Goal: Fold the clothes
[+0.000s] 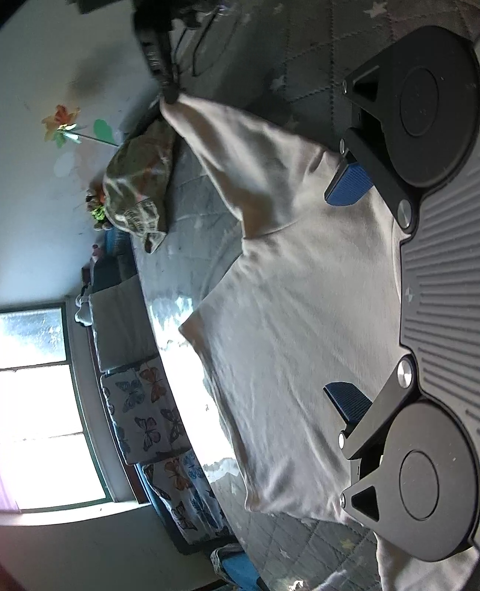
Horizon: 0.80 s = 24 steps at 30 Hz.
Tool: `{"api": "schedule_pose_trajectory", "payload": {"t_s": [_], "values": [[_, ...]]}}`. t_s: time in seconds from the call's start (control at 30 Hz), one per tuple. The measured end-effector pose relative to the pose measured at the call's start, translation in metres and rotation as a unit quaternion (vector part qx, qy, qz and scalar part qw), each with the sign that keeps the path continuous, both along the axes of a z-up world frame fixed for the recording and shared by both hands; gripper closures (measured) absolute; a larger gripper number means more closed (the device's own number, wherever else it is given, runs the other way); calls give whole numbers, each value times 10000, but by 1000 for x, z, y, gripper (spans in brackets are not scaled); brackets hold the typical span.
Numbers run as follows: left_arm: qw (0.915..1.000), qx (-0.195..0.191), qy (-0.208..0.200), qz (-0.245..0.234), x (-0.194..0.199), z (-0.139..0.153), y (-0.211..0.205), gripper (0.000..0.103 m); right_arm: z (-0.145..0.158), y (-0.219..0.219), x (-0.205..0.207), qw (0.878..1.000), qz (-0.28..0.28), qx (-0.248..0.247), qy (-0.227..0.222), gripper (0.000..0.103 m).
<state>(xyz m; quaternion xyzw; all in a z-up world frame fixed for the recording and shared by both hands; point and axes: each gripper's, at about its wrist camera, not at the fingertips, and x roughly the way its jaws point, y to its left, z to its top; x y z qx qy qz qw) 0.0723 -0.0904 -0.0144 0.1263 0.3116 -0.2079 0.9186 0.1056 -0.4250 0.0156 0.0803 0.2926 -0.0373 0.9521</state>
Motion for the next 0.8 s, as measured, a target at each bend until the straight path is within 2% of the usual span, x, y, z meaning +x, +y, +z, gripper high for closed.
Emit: {"api": "schedule_pose_trajectory", "payload": {"t_s": [0.23,0.4,0.6,0.8], "values": [[9995,214,-80,-198,-3,-8,-14,0,34,18,-3,9988,297,-152,-349,99],[9996,163,-185,-135,-7,-3,-9,0,70,54,-5,9935,818,-366,-696,99],[9990,-107,-416,119,-20,14,25,0,108,125,-7,9769,1748,-727,-996,99],[9961,-237,-582,626,-35,23,75,0,114,204,-2,9558,2603,-933,-1003,99]]}}
